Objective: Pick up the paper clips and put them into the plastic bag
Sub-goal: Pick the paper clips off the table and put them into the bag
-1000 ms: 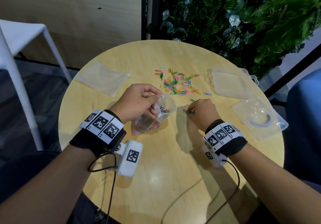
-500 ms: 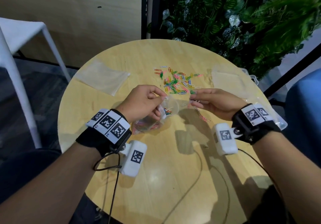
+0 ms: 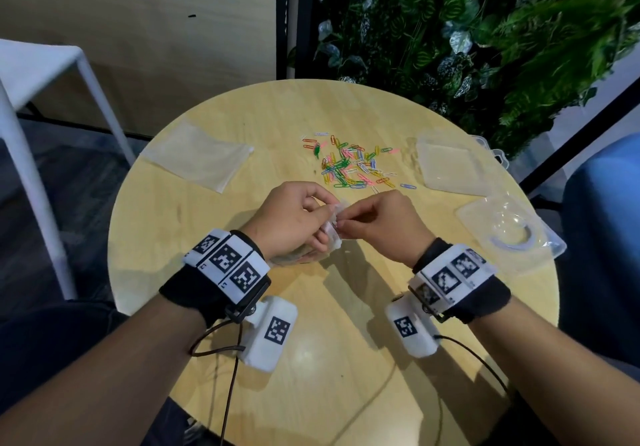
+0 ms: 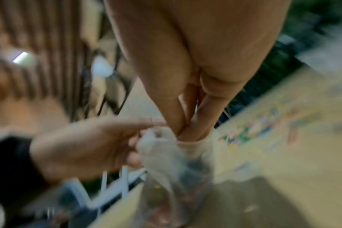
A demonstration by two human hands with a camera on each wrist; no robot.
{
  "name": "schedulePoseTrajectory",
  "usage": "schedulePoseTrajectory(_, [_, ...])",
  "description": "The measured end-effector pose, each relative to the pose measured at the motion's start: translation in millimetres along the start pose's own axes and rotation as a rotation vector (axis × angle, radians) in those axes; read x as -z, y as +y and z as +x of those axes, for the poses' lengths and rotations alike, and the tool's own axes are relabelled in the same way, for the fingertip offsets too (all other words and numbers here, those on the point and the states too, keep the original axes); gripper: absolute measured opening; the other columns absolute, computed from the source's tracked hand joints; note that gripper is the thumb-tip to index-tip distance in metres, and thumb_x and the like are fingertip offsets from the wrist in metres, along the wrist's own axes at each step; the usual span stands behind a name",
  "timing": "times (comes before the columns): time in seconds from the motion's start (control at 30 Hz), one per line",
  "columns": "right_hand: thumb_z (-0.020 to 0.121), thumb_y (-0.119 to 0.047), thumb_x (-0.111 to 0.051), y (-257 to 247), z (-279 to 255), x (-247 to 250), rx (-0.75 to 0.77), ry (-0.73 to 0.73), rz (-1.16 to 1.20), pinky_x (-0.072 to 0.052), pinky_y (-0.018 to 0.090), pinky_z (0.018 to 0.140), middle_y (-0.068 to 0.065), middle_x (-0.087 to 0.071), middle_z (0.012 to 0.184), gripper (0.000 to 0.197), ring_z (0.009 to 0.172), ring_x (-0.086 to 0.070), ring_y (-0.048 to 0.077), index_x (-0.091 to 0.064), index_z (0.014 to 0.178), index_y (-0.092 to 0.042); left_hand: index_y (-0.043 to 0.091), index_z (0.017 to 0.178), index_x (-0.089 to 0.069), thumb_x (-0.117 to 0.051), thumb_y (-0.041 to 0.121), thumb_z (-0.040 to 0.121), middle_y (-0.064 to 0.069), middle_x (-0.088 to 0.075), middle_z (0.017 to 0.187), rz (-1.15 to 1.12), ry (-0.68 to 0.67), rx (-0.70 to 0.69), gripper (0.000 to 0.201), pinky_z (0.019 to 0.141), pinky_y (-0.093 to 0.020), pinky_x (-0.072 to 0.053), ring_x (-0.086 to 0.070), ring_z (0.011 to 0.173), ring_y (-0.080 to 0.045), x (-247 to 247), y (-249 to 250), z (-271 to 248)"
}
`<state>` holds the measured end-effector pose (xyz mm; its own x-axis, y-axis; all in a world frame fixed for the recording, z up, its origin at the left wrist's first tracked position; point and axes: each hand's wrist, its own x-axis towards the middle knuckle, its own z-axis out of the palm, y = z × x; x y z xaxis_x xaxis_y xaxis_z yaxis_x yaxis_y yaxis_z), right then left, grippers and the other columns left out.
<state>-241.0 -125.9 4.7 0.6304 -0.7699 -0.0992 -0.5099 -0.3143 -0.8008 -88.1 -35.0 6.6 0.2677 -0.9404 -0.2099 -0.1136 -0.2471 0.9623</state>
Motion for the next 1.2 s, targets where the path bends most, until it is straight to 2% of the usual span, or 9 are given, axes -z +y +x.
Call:
schedulePoseTrajectory(0.1, [0.082,-0.015,-0.073,-4.9,1.1,9.6,0.132,0.018,-0.115,-0.054,0.014,0.073,-0.005,-0.076,0.083,0.007,0.075,-0.069,0.002,-0.079,0.086,-0.014,0.006,0.100,-0.071,-0.066,0.014,0.096,-0.015,-0.071,0.070,0.052,0.031,0.036,0.011,0.057,-0.034,-0.063,-0.072,0.061,-0.029,4.4,-1.2,2.3])
schedulePoseTrajectory(0.23, [0.081,-0.006,-0.074,13.5,9.8,59.7,-0.218,0.104,0.163,-0.060,0.024,0.060,0.012,-0.072,0.093,0.022,0.078,-0.066,0.021,-0.071,0.104,-0.006,0.006,0.094,-0.073,-0.068,0.013,0.095,-0.012,-0.071,0.066,0.068,0.106,0.062,0.008,0.052,-0.031,-0.061,-0.070,0.053,-0.022,15.5,2.1,4.4])
schedulePoseTrajectory(0.37, [0.069,-0.020,-0.086,43.4,-3.7,63.8,-0.588,-0.089,-0.262,-0.055,0.030,0.069,0.005,-0.063,0.093,0.071,0.079,-0.064,0.021,-0.048,0.129,-0.013,0.005,0.095,-0.073,-0.065,0.009,0.095,-0.015,-0.069,0.066,0.058,0.165,0.048,0.009,0.047,-0.027,-0.059,-0.067,0.048,-0.017,28.8,6.6,6.7])
schedulePoseTrajectory(0.47, [0.067,-0.033,-0.085,56.5,4.9,42.0,-0.508,-0.013,-0.474,-0.045,0.031,0.081,0.002,-0.059,0.098,0.073,0.092,-0.053,0.020,-0.049,0.126,-0.010,0.007,0.096,-0.073,-0.064,0.008,0.095,-0.013,-0.071,0.066,0.049,0.179,0.035,0.009,0.051,-0.028,-0.060,-0.070,0.051,-0.018,37.3,8.9,8.1])
schedulePoseTrajectory(0.67, [0.062,-0.036,-0.089,54.7,70.6,28.4,-0.464,0.123,-0.338,-0.048,0.031,0.084,0.003,-0.061,0.107,0.081,0.098,-0.058,0.021,-0.050,0.132,-0.021,0.011,0.092,-0.073,-0.065,0.010,0.095,-0.011,-0.071,0.064,0.044,0.166,0.000,0.009,0.049,-0.026,-0.059,-0.071,0.053,-0.020,48.1,11.9,8.4])
schedulePoseTrajectory(0.83, [0.067,-0.038,-0.085,35.9,125.0,15.6,-0.361,0.037,-0.470,-0.048,0.029,0.088,0.005,-0.061,0.130,0.085,0.110,-0.060,0.022,-0.045,0.141,-0.024,0.014,0.091,-0.073,-0.064,0.011,0.095,-0.012,-0.072,0.067,0.051,0.163,-0.005,0.010,0.054,-0.033,-0.063,-0.073,0.057,-0.024,50.3,12.4,10.5])
schedulePoseTrajectory(0.97, [0.069,-0.061,-0.074,22.8,143.5,3.5,-0.244,-0.113,-0.777,-0.046,0.037,0.095,0.012,-0.044,0.139,0.095,0.120,-0.053,0.032,-0.032,0.149,-0.032,0.011,0.093,-0.072,-0.061,0.008,0.095,-0.012,-0.072,0.067,0.064,0.162,-0.014,0.012,0.056,-0.037,-0.064,-0.074,0.058,-0.025,53.6,11.3,12.2])
schedulePoseTrajectory(1.07, [0.080,-0.058,-0.065,17.9,143.6,-6.2,-0.176,-0.147,-0.896,-0.047,0.035,0.091,0.012,-0.044,0.130,0.072,0.109,-0.055,0.031,-0.043,0.143,-0.031,0.010,0.094,-0.072,-0.061,0.008,0.095,-0.012,-0.072,0.068,0.067,0.160,-0.009,0.012,0.055,-0.035,-0.063,-0.074,0.057,-0.024,54.7,11.4,12.8])
schedulePoseTrajectory(1.2, [0.086,-0.021,-0.060,18.2,134.2,-15.5,-0.038,0.028,-0.866,-0.042,0.021,0.071,0.008,-0.071,0.093,0.026,0.074,-0.054,0.020,-0.073,0.108,-0.020,0.011,0.094,-0.071,-0.060,0.008,0.095,-0.014,-0.073,0.072,0.077,0.151,0.016,0.012,0.058,-0.038,-0.064,-0.074,0.060,-0.026,53.6,11.4,11.7])
